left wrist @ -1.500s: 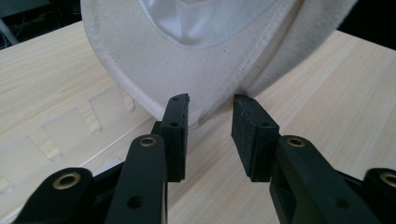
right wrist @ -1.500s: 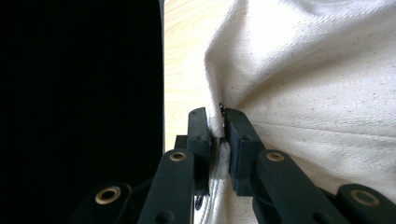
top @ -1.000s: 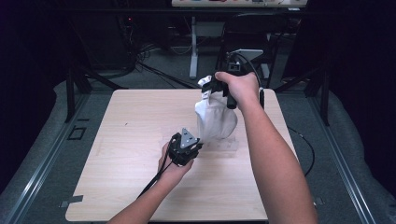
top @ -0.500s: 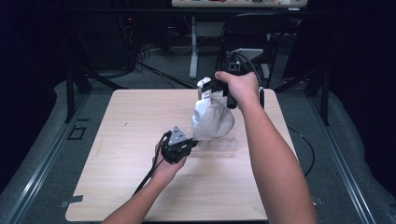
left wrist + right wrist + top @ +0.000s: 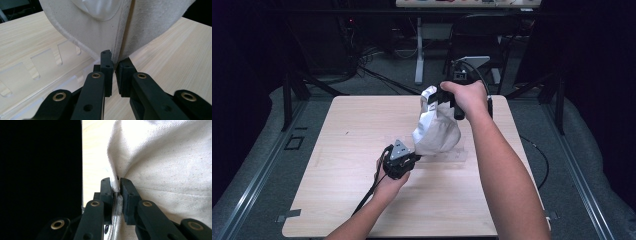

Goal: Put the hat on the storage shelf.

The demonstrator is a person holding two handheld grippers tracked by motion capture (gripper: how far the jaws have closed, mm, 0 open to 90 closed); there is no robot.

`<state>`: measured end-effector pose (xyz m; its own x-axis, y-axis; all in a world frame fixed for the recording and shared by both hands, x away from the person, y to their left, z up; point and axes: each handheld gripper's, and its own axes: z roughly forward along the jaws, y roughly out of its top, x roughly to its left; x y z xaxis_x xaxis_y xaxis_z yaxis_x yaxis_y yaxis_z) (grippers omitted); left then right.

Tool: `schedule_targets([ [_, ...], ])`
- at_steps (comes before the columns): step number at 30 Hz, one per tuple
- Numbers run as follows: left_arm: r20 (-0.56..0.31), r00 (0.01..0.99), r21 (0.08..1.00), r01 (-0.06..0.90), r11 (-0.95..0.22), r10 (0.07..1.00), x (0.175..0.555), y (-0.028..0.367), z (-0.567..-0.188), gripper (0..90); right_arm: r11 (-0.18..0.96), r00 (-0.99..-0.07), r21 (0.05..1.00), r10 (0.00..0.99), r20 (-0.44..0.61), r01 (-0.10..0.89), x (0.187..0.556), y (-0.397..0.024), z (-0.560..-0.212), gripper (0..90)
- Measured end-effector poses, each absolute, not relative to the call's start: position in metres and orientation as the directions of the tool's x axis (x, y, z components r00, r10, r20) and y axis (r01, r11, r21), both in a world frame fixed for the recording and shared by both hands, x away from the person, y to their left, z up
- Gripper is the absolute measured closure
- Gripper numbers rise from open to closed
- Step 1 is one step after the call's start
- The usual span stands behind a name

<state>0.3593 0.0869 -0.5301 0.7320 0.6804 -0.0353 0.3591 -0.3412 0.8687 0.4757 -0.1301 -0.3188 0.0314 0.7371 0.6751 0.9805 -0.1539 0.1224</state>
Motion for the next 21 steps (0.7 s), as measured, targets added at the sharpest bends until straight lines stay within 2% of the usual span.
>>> schedule_targets([
  [4, -0.065, 0.724, 0.876, 0.371, -0.308, 0.687, 0.358, 0.088, -0.536, 85.2, -0.148, 0.031, 0.120, 0.745, 0.666, 0.982, 0.476, -0.130, -0.323, 81.2],
  [7, -0.135, 0.710, 0.874, 0.414, -0.254, 0.692, 0.359, 0.093, -0.541, 85.2, -0.146, 0.030, 0.117, 0.739, 0.673, 0.982, 0.476, -0.130, -0.328, 81.0],
  [11, -0.085, 0.711, 0.851, 0.417, -0.321, 0.698, 0.358, 0.090, -0.553, 85.2, -0.131, 0.026, 0.118, 0.771, 0.636, 0.984, 0.477, -0.127, -0.337, 81.0],
  [18, -0.082, 0.694, 0.854, 0.419, -0.309, 0.715, 0.355, 0.089, -0.553, 84.6, -0.131, 0.033, 0.107, 0.766, 0.642, 0.986, 0.478, -0.129, -0.344, 79.8],
  [21, -0.104, 0.689, 0.847, 0.439, -0.299, 0.717, 0.353, 0.091, -0.551, 78.7, -0.135, 0.035, 0.106, 0.764, 0.644, 0.985, 0.477, -0.132, -0.345, 74.1],
])
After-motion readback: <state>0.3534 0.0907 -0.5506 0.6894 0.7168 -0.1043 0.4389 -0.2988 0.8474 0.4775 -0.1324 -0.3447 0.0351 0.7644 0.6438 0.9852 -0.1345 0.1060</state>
